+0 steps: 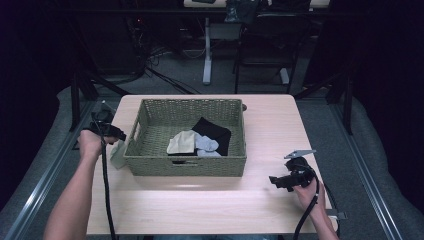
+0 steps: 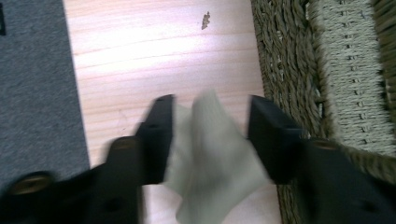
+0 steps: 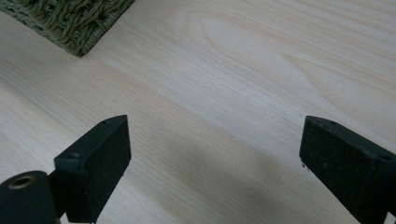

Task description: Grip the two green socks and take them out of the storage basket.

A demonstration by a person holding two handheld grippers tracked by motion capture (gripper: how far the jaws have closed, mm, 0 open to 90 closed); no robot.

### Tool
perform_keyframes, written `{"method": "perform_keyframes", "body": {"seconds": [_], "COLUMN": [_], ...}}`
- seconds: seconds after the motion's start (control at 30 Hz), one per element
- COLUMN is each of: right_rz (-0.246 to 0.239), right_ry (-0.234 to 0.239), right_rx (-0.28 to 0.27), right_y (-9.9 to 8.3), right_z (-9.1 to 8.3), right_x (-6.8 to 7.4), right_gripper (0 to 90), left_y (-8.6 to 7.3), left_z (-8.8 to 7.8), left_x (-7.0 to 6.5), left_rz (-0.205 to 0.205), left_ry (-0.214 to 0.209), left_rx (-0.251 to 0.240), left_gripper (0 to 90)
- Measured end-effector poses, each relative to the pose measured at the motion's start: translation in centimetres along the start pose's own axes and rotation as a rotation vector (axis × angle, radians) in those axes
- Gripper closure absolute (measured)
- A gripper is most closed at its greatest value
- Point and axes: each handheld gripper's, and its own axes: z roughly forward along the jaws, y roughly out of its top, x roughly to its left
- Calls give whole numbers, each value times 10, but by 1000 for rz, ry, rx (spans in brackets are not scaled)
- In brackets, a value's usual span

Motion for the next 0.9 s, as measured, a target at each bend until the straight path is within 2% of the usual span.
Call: {"method": "perform_keyframes", "body": {"seconds": [0.1,0.13,0.17,0.23,0.3,0.47,0.5,0.53,0.67,0.7,0.73,0.9], "right_rz": [-4,-4,-6,-5,-5,-7,0,0,2,-3,-5,-3], "right_ry": [1,1,0,-2,-2,1,4,4,0,-3,-2,-2], "right_rx": [4,4,3,2,2,0,3,3,-7,2,0,2], "right_y": [0,0,0,0,0,1,1,1,0,1,1,1], "right_z": [0,0,1,1,1,1,0,0,-1,-2,-2,-2], "right_x": [0,0,0,0,1,0,0,0,0,-1,-1,-1], "right_gripper": [82,82,81,82,82,82,82,82,82,82,82,82], "left_y": [3,5,7,12,18,33,39,39,47,49,49,56], "left_z": [-12,-19,-26,-41,-56,-83,-87,-87,-87,-84,-84,-72], "left_x": [-2,-3,-6,-12,-20,-47,-58,-58,-80,-91,-91,-113], "left_rz": [7,13,17,29,48,102,120,120,164,181,181,212], "left_ry": [1,2,3,-6,-12,-37,-42,-42,-58,-74,-74,-104], "left_rx": [-14,-23,-38,-67,-92,-149,-167,-167,-182,-186,-186,-190], "left_gripper": [345,345,282,254,203,171,158,154,146,135,132,114]}}
